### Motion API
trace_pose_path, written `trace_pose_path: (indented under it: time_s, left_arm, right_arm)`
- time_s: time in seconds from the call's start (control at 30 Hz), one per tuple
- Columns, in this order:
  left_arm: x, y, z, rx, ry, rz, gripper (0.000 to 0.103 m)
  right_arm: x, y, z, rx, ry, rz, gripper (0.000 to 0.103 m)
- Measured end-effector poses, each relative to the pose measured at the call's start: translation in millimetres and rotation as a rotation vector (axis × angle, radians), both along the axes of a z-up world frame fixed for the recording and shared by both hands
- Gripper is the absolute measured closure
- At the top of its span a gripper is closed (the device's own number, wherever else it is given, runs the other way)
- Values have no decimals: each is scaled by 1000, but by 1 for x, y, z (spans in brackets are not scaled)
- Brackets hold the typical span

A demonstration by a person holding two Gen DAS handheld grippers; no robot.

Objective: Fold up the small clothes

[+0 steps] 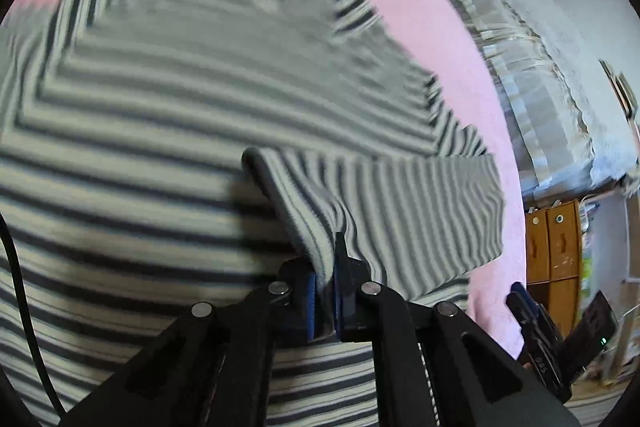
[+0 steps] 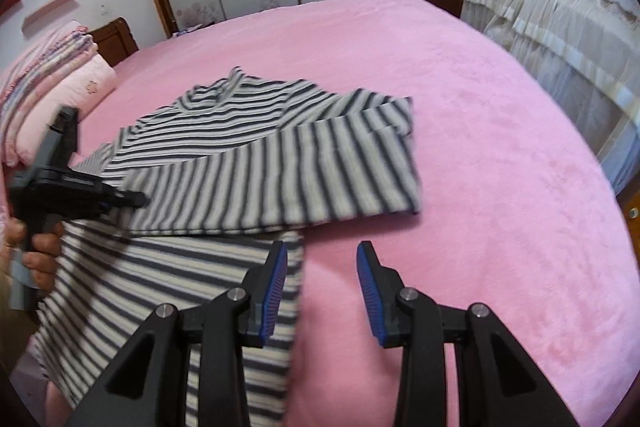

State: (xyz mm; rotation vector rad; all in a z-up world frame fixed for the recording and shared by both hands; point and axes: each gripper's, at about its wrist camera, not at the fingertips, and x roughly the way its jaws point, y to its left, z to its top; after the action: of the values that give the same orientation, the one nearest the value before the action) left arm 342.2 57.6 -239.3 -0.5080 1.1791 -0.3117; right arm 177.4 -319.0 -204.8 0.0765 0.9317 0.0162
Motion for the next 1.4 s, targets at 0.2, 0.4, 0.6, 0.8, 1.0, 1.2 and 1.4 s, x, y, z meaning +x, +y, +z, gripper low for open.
trace_pose_path:
  time_s: [0.2,0.4,0.6,0.8,1.0,1.2,1.4]
  left_arm:
    - [22,19,80,183,-200,65,99]
    - [44,84,114,318,-248,193,99]
    - [51,140,90,351,-185,263,99]
    - [54,150,47,341,-112,275,99]
    - [52,140,25,328,-87,246,99]
    - [58,141,17,312,-71,232,98]
    - [68,151,-12,342,15,233,97]
  right_arm:
    - [18,-15,-14,2,41,-35,60]
    - [37,4,-18,-1,32,4,60]
    - [56,28,-28,-9,44,51,60]
    - [69,46,-34,-80,44,85,61]
    - [80,51,-48,-107,77,90,82]
    - [70,29,-42,5,30,9,93]
    - [61,-5,-64,89,94,-127,103]
